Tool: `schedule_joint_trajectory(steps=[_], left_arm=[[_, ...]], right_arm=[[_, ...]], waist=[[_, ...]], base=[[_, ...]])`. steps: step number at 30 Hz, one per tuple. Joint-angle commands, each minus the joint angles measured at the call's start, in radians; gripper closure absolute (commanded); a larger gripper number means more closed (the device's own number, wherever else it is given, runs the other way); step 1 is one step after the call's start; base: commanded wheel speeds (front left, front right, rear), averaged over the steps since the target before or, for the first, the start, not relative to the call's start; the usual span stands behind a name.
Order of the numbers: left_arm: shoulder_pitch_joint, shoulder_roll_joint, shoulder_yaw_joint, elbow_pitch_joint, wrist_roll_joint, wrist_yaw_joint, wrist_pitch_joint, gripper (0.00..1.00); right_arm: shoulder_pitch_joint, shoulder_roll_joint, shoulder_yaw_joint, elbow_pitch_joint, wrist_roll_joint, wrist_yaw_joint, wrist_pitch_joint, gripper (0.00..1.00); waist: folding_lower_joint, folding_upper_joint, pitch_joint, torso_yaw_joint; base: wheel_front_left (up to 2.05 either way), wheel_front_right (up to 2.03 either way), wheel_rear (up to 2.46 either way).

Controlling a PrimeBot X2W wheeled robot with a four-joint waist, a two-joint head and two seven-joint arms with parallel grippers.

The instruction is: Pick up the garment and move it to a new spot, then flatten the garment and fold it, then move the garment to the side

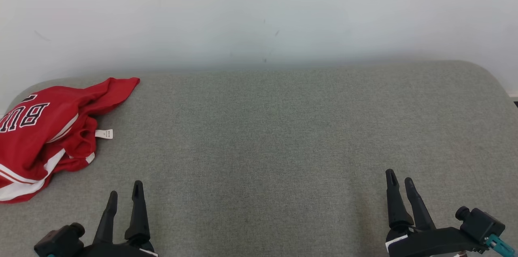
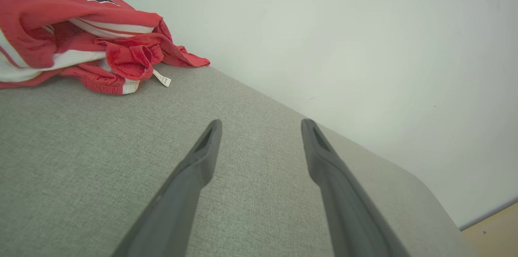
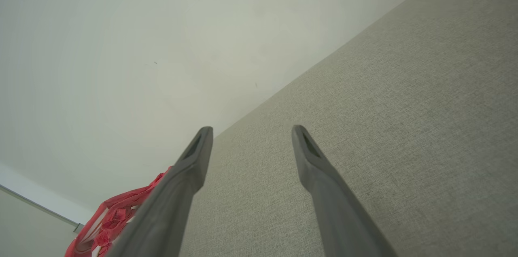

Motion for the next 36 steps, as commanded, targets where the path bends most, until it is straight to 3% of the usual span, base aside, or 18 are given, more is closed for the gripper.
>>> schedule_joint_trajectory(steps=[1, 23, 36], left_arm=[[0.006, 0.01, -0.001, -0.015, 0.028, -0.004, -0.011, 0.0], [0.031, 0.017, -0.004, -0.04, 0.252, 0.009, -0.07, 0.0], [0.049, 0.012, 0.007, -0.06, 0.362, -0.006, -0.099, 0.0]], right_arm=[[0.004, -0.001, 0.002, -0.015, -0.025, -0.001, -0.011, 0.0], [0.025, -0.001, 0.001, -0.034, -0.277, -0.001, -0.069, 0.0], [0.035, -0.001, -0.005, -0.048, -0.398, -0.002, -0.098, 0.0]], waist=[[0.0, -0.0001, 0.0, 0.0], [-0.0001, -0.0001, 0.002, 0.004], [-0.0001, -0.0001, 0.001, 0.008]], base=[[0.0, 0.0, 0.0], [0.0, 0.0, 0.0], [0.0, 0.0, 0.0]])
